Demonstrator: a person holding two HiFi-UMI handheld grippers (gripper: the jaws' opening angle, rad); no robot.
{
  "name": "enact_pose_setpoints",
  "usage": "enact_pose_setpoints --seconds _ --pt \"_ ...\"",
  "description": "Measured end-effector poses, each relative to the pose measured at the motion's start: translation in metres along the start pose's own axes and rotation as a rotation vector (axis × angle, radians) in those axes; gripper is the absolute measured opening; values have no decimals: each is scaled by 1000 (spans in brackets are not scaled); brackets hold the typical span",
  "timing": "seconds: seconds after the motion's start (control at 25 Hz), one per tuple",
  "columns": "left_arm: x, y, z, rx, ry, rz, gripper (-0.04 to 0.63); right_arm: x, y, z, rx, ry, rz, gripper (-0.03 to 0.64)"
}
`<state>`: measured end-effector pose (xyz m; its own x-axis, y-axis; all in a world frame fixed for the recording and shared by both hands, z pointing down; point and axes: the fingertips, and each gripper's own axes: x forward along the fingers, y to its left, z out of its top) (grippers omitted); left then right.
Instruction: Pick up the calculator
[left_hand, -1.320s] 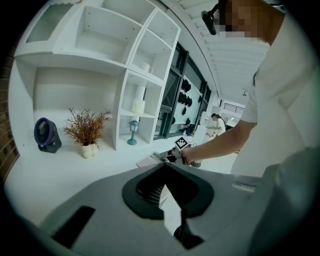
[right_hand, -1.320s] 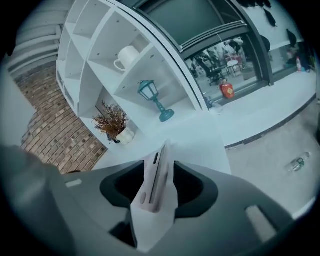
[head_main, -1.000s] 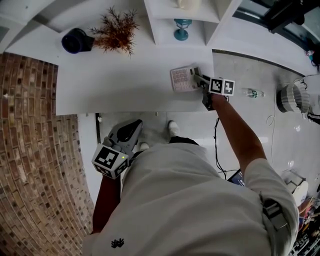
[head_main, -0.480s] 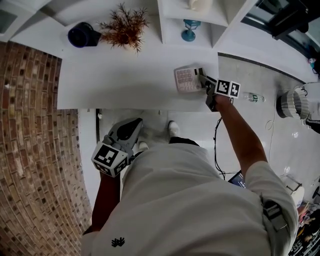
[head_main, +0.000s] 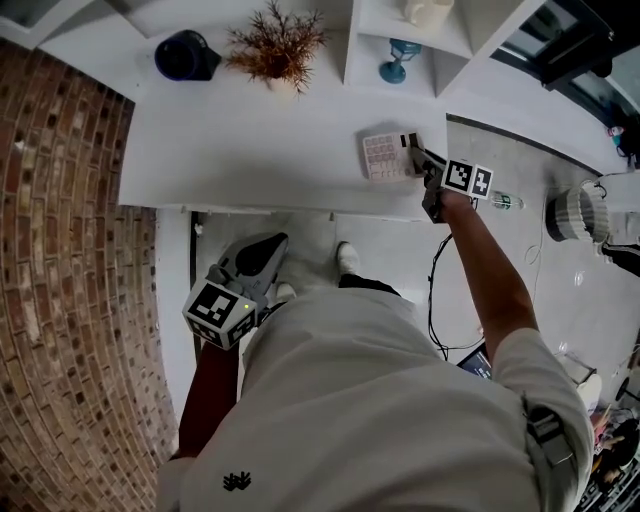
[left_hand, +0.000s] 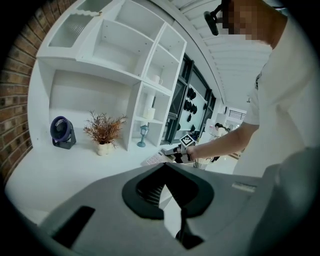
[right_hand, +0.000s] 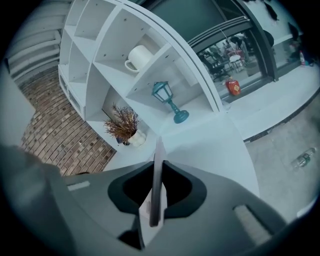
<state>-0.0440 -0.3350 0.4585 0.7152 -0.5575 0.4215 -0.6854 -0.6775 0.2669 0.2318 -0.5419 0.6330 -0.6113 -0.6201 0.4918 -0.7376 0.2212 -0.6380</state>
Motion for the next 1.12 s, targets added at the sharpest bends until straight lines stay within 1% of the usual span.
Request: enact_pose_setpoints --seconds 0.24,0.36,0.68,1.12 --pt "-38 5 -10 25 -26 -10 5 -9 47 -8 -45 -3 13 62" --pt "-59 8 -22 39 -22 -14 5 -13 78 -18 -67 3 27 61" --pt "-119 15 -57 48 -26 -27 5 -13 164 -54 -123 35 78 63" --pt "-185 18 -93 52 -36 -67 5 -17 272 -111 -174 51 150 63"
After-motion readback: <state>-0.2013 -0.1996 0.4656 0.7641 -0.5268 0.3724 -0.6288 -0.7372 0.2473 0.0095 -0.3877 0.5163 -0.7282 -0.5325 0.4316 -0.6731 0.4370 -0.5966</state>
